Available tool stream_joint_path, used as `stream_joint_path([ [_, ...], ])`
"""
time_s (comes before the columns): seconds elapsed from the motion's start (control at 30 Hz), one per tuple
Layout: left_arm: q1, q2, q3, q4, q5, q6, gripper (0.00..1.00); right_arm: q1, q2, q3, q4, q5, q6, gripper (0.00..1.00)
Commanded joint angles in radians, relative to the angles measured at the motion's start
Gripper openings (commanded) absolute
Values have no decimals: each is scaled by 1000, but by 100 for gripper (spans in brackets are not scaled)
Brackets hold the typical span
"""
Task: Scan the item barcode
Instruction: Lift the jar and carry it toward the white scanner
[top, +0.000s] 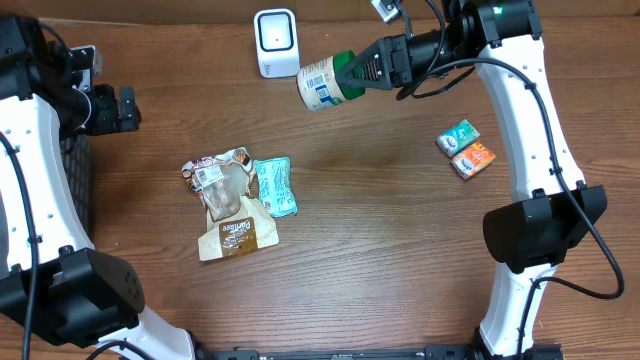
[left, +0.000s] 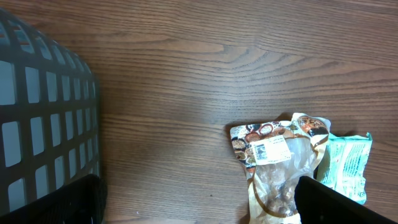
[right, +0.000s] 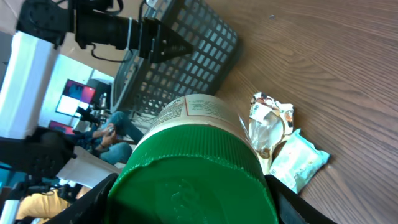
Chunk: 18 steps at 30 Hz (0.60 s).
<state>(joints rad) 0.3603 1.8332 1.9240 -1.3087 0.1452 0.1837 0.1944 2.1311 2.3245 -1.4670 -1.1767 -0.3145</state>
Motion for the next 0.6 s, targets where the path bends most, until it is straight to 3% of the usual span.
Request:
stream_joint_path([
  [0.0, -1, -2, 1, 1, 1, 12, 100, 17, -37, 31, 3, 66, -8, 37],
  [0.2, -1, -2, 1, 1, 1, 12, 100, 63, -37, 31, 53, 298, -3, 36],
  [0.4, -1, -2, 1, 1, 1, 12, 99, 145, -36, 31, 200, 765, 89, 38],
  [0.57, -1, -2, 1, 1, 1, 12, 100, 224, -25, 31, 400, 1080, 85, 38],
])
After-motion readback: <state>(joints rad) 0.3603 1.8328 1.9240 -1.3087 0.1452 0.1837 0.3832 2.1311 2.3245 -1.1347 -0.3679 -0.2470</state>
